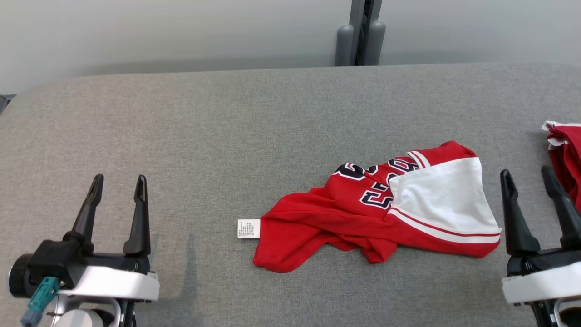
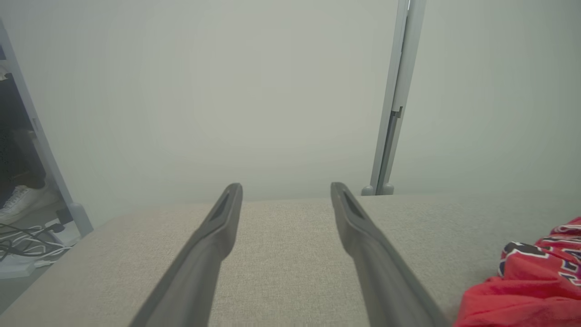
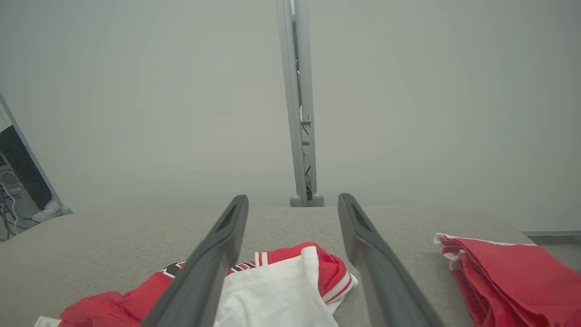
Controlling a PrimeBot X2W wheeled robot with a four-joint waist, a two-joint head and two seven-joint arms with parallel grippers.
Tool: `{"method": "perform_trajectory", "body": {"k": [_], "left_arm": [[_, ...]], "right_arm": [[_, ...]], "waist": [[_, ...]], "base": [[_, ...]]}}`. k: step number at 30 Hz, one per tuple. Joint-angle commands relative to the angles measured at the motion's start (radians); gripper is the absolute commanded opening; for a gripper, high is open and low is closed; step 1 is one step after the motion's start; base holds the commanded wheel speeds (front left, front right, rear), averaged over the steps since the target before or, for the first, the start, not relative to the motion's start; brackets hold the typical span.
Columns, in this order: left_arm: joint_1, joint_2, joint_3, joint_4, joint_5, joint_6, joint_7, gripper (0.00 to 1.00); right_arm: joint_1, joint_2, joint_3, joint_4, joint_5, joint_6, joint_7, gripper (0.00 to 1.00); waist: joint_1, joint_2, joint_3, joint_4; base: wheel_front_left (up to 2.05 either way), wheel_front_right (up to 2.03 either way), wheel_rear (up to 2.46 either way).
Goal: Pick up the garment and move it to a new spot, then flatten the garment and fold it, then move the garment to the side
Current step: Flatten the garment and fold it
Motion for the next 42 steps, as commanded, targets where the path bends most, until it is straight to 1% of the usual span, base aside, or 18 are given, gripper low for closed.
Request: {"method": "perform_trajectory", "body": {"k": [1,2,5,11,18,21,27,30,33,37,42], "left_arm": [[0.013,-0.001,-0.001,-0.002,-0.002,0.008,0.002,1.0],[0.026,-0.002,-0.003,-0.006,-0.003,0.011,0.003,1.0],[0.047,-0.004,-0.011,-0.011,-0.002,0.014,0.007,1.0],[0.073,-0.006,-0.027,-0.024,-0.003,0.02,0.017,1.0],[0.063,-0.002,-0.037,-0.036,-0.005,0.022,0.026,1.0],[0.046,-0.007,-0.064,-0.033,-0.021,-0.007,0.055,1.0],[0.016,-0.016,-0.181,0.014,-0.082,-0.116,0.206,1.0],[0.002,-0.031,-0.236,0.062,-0.115,-0.149,0.257,1.0],[-0.015,-0.03,-0.263,0.101,-0.129,-0.162,0.284,1.0],[-0.047,-0.032,-0.286,0.18,-0.184,-0.176,0.321,1.0],[-0.097,-0.013,-0.32,0.281,-0.247,-0.187,0.383,1.0]], "right_arm": [[0.021,0.001,-0.002,-0.018,-0.019,0.0,0.019,1.0],[0.041,0.019,-0.008,-0.036,-0.016,0.0,0.04,1.0],[0.063,0.031,-0.02,-0.041,-0.024,0.0,0.057,1.0],[0.076,0.04,-0.028,-0.036,-0.014,0.0,0.072,1.0],[0.067,0.047,-0.027,-0.044,-0.003,0.0,0.081,1.0],[0.063,0.047,-0.023,-0.043,-0.002,0.0,0.084,1.0],[0.046,0.046,-0.004,-0.037,-0.001,0.0,0.089,1.0],[0.035,0.049,0.009,-0.03,0.003,0.0,0.086,1.0],[0.032,0.05,0.014,-0.025,0.004,0.0,0.083,1.0],[0.019,0.053,0.027,-0.012,0.009,0.0,0.077,1.0],[0.016,0.06,0.028,0.002,0.012,0.0,0.068,1.0]], "waist": [[0.0,0.0,-0.012,0.005],[0.0,0.0,-0.019,0.007],[0.0,0.0,-0.03,0.011],[0.0,0.0,-0.041,0.021],[0.0,0.0,-0.034,0.028],[0.0,0.0,-0.026,0.027],[0.0,0.0,0.01,0.004],[0.0,0.0,0.026,-0.018],[0.0,0.0,0.038,-0.035],[0.0,0.0,0.055,-0.071],[0.0,0.0,0.071,-0.115]], "base": [[0.0,0.0,0.0],[0.0,0.0,0.0],[0.0,0.0,0.0],[0.0,0.0,0.0],[0.0,0.0,0.0],[0.0,0.0,0.0],[0.0,0.0,0.0],[0.0,0.0,0.0],[0.0,0.0,0.0],[0.0,0.0,0.0],[0.0,0.0,0.0]]}}
